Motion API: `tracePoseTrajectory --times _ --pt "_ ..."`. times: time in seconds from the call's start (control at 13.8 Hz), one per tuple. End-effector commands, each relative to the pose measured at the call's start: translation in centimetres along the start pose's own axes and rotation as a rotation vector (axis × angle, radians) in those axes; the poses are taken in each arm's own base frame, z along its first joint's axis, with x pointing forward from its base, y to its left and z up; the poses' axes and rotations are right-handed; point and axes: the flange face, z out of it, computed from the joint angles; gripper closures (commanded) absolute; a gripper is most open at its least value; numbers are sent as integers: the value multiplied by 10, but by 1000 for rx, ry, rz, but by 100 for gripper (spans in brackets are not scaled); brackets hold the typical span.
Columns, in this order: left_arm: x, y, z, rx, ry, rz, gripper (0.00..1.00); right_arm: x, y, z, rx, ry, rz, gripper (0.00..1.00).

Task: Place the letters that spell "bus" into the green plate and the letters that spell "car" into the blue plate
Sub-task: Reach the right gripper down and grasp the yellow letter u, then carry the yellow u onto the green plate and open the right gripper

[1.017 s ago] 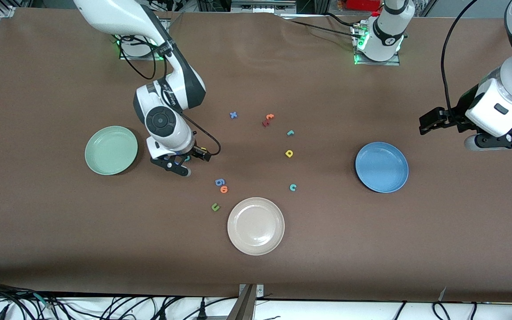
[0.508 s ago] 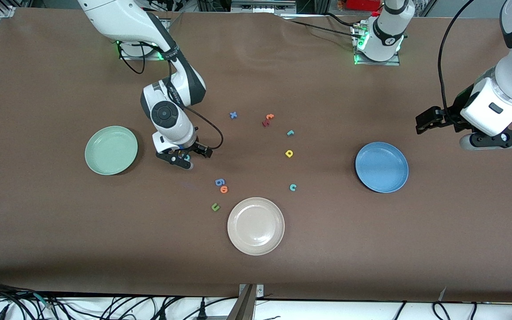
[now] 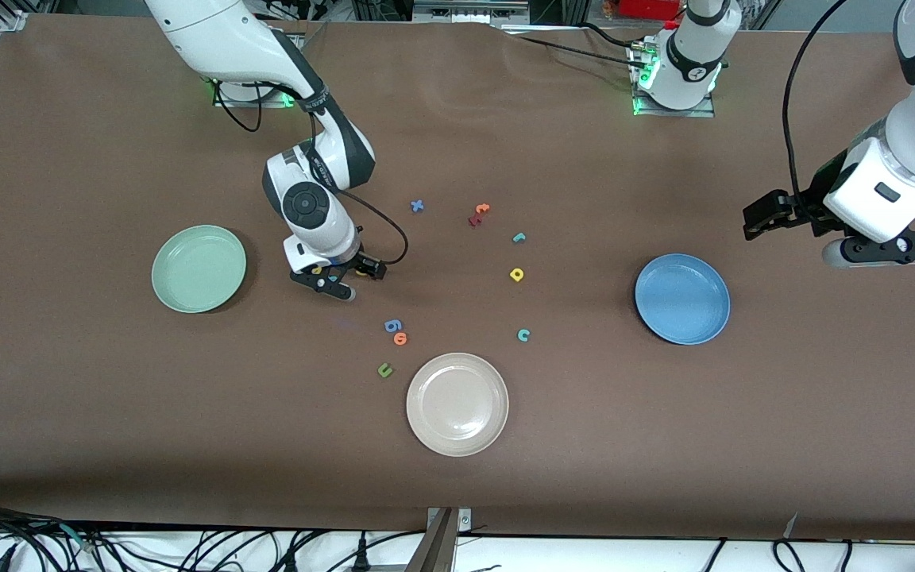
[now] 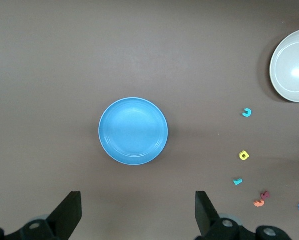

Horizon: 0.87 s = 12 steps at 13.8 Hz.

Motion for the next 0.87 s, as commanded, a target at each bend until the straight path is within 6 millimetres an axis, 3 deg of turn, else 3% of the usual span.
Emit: tracePoseTrajectory --times 0.0,0.29,0.58,0.65,0.8 --pt "5 2 -8 23 19 -7 0 0 -2 2 18 -3 7 29" --pt "6 2 -7 24 17 -8 0 0 -1 2 17 -4 6 65" --pt "6 2 -6 26 16 -8 0 0 -1 2 15 -6 4 83" --pt "7 2 -5 25 14 -8 0 0 -1 2 12 -9 1 92" --pt "8 3 -3 25 11 -8 0 4 -3 -8 8 -12 -5 95"
